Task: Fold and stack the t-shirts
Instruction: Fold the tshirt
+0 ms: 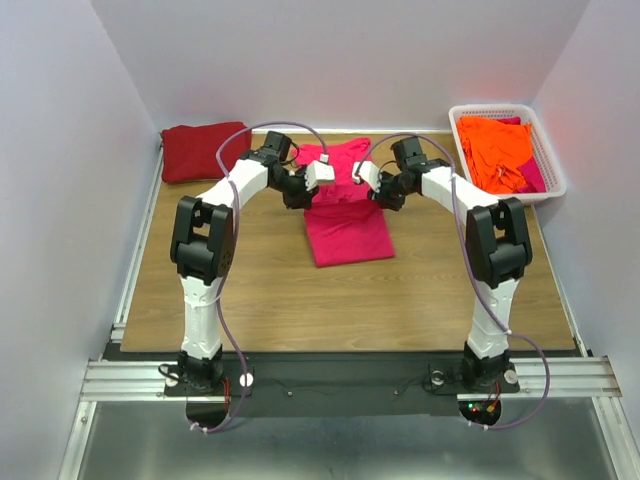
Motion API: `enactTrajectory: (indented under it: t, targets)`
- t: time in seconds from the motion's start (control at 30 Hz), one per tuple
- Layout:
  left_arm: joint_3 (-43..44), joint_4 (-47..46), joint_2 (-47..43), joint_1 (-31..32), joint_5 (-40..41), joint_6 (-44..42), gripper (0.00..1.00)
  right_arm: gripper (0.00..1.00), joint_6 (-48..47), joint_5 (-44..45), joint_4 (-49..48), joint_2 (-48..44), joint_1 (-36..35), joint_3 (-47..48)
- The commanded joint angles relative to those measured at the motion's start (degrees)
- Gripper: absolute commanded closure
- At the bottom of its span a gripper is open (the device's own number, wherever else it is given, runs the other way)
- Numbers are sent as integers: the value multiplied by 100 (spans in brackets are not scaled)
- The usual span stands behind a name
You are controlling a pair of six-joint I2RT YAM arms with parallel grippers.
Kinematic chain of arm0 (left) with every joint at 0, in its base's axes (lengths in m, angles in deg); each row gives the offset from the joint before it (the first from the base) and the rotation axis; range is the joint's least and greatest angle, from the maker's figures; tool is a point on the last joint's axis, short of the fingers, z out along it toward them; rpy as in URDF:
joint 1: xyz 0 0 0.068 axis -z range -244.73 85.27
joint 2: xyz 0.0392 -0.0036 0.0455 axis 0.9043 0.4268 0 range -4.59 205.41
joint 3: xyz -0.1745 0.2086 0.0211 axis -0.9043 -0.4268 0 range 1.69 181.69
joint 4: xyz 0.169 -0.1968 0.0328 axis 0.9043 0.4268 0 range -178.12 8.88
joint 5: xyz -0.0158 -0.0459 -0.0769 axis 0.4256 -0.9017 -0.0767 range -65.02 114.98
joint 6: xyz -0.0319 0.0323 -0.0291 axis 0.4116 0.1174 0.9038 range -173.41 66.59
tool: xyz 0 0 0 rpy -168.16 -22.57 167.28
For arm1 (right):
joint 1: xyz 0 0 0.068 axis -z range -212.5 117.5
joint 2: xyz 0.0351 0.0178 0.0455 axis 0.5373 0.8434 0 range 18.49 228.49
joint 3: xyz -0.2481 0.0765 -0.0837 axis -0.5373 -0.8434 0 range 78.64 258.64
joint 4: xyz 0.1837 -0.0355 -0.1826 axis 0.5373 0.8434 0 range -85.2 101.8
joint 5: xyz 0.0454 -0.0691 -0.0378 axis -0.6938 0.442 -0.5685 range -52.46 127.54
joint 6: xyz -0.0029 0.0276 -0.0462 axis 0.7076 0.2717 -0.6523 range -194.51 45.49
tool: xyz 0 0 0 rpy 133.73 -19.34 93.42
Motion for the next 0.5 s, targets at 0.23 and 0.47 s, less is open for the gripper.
enactTrajectory:
  t: [0.23, 0.47]
  targets:
    - [-768, -1413, -1227, -499, 70, 1562, 47, 49, 857, 53, -320, -1249, 203, -322]
    - [-3194, -2046, -2722, 432, 438, 1527, 47, 60, 523, -87, -399, -2367, -270, -2345]
